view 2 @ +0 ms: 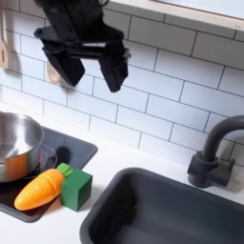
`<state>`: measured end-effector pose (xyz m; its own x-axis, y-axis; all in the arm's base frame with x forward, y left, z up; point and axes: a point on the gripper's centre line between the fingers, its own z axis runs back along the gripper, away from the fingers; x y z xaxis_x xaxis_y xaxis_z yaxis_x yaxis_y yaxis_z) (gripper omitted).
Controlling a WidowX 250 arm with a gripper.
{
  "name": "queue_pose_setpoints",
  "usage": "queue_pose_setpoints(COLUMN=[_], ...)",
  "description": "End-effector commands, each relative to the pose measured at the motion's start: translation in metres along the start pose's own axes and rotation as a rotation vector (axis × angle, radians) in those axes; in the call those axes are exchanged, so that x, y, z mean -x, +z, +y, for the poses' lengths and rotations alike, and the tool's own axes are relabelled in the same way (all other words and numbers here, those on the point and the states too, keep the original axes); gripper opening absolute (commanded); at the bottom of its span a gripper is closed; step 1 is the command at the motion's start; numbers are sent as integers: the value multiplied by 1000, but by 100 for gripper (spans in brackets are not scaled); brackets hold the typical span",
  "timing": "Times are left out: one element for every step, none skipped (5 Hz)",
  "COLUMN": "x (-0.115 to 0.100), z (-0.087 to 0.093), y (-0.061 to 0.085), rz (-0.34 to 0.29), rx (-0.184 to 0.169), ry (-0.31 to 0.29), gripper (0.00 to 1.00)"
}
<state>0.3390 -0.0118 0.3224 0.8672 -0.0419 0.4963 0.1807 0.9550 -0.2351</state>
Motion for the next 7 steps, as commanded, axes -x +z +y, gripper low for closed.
queue_pose_setpoints(x=[-22, -31, -42, -50, -61, -74, -81], z=[-17, -23, -31, -34, -34, -31, -32], y=[17, 26, 40, 44, 52, 59, 66], rz=[-102, -158, -224, -257, -301, -340, -370], rx=[28, 33, 40, 37, 29, 17, 20], ry=[-4, -5, 0, 8, 7, 29, 18], gripper=[100, 100, 100, 100, 100, 100, 100])
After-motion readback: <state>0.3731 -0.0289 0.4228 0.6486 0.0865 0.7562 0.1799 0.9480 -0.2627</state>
